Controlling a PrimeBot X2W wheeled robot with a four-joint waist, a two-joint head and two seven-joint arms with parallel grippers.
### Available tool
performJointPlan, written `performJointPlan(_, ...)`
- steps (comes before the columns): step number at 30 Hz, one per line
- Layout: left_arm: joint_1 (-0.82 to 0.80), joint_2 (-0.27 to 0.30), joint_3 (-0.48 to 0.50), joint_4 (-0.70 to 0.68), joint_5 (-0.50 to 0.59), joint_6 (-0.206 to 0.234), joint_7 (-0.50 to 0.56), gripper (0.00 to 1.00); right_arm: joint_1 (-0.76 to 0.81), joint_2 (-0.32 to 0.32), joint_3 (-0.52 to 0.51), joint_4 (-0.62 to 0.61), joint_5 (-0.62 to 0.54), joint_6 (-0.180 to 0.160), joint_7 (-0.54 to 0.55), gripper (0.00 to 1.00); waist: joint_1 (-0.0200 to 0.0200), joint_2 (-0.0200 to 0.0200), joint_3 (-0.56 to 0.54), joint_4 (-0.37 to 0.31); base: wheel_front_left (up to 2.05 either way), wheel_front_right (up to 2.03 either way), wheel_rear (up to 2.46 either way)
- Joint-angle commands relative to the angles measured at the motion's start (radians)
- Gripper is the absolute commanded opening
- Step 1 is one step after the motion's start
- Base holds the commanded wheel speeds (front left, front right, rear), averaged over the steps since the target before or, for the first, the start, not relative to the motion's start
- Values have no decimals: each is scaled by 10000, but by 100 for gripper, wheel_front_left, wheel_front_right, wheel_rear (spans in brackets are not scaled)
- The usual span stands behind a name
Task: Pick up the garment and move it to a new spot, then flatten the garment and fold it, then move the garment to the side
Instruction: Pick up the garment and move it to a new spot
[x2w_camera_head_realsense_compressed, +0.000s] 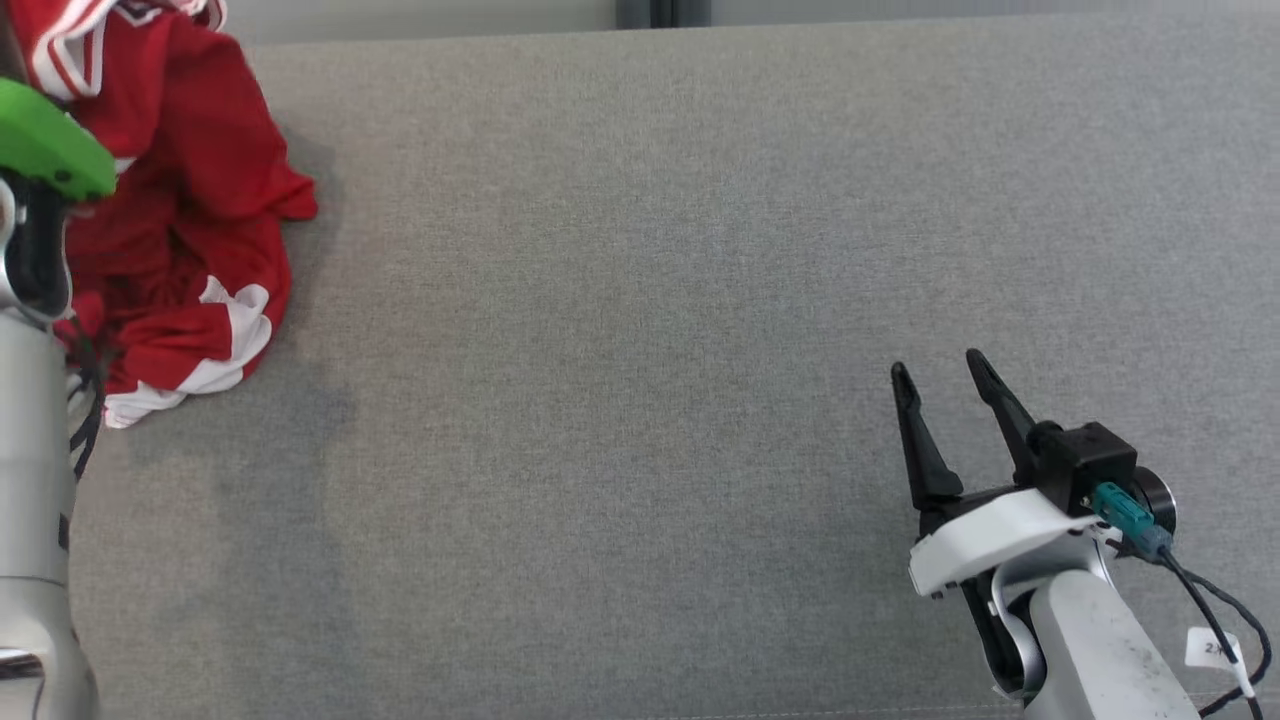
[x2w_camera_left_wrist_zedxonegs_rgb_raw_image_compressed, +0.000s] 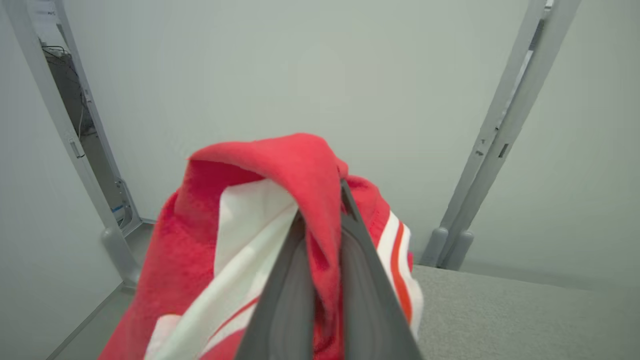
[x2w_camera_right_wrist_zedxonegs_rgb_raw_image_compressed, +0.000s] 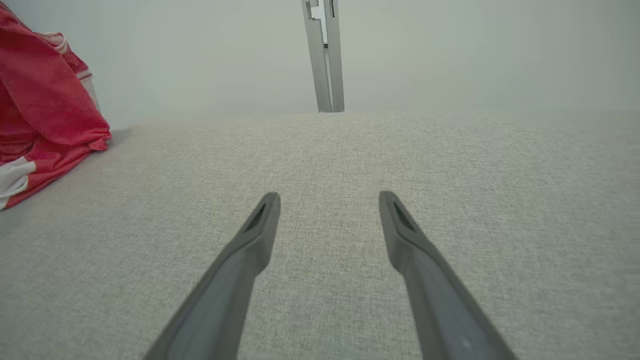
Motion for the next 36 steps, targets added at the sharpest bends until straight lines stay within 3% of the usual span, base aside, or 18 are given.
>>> performJointPlan(1, -262, -235, -139, -360, -39, -80, 59, 0, 219, -35, -73, 99, 142, 1, -55, 100, 0, 0, -832, 24, 0, 0, 0)
performJointPlan(6, -873, -837, -588, -1592, -227, -173, 345, 0, 391, -36, 2, 266, 320, 1, -105, 100, 0, 0, -1248, -540, 0, 0, 0)
performJointPlan(13, -1303, -1833, -1336, -2614, -395, -218, 652, 0, 377, -33, 319, 346, 603, 1, -115, 100, 0, 0, -1302, -2103, 0, 0, 0)
performJointPlan(17, -1339, -2354, -1806, -2811, -517, -238, 715, 0, 183, -36, 399, 278, 761, 1, -120, 100, 0, 0, -1012, -3123, 0, 0, 0)
performJointPlan(25, -731, -2809, -2715, -2113, -801, -271, 564, 0, 60, -21, 373, 10, 1111, 3, -116, 100, 0, 0, -256, -4818, 0, 0, 0)
performJointPlan(30, 257, -2835, -3085, -877, -856, -233, 327, 0, 84, -18, 338, -68, 1325, 1, -117, 100, 0, 0, 21, -5222, 0, 0, 0)
performJointPlan(35, 1345, -2877, -3470, 500, -888, -225, 139, 0, 208, -16, 102, -138, 1248, 3, -117, 100, 0, 0, 62, -4974, 0, 0, 0)
performJointPlan(36, 1494, -2890, -3582, 672, -883, -233, 108, 15, 203, -15, 86, -143, 1238, 1, -117, 100, 0, 0, 49, -4875, 0, 0, 0)
